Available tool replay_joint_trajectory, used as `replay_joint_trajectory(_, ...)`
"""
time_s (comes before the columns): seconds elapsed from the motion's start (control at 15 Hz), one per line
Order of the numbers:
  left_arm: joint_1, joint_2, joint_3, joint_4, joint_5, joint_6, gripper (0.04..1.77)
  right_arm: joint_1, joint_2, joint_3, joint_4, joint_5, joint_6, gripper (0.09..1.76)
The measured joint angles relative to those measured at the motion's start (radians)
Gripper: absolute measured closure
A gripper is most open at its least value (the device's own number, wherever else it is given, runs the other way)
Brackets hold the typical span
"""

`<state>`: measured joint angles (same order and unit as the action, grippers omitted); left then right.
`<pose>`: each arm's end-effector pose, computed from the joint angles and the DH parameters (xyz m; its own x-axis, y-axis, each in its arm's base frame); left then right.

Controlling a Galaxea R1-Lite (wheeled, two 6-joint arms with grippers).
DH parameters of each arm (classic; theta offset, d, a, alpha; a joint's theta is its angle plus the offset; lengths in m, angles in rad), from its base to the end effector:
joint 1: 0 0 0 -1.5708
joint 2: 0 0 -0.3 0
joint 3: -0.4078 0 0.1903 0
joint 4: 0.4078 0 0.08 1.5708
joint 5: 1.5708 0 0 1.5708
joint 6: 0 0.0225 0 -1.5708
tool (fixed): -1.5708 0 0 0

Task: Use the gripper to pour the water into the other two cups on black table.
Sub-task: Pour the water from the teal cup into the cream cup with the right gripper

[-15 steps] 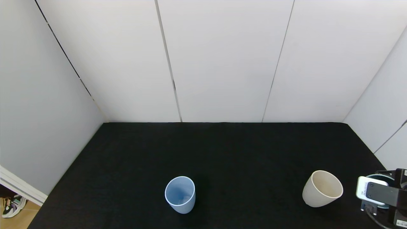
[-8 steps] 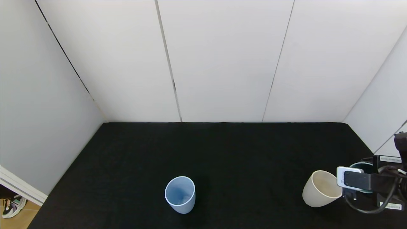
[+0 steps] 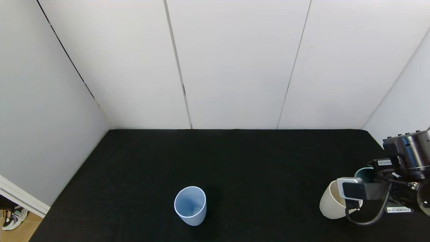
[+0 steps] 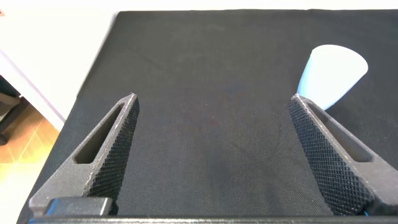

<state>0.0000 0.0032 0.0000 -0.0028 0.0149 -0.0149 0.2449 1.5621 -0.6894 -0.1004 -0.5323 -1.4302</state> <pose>-0.0226 0.0003 0.0758 0.9999 0.0149 -0.0004 -0.0149 0.9998 -0.0149 0.2343 0.0468 0.1453 0.7218 -0.3427 -0.6012 -0.6501 -0.0380 -0.7589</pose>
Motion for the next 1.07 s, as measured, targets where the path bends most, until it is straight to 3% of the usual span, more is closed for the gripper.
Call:
replay_joint_trajectory(0.47, 0.000, 0.000, 0.000, 0.000, 0.000, 0.000, 0.09, 0.075, 0.031, -0.033, 0.002, -0.072, -0.058, 0.61)
replay_joint_trajectory(1.07, 0.000, 0.000, 0.000, -0.001, 0.000, 0.000, 0.09, 0.070, 0.021, -0.023, 0.001, -0.058, -0.056, 0.61)
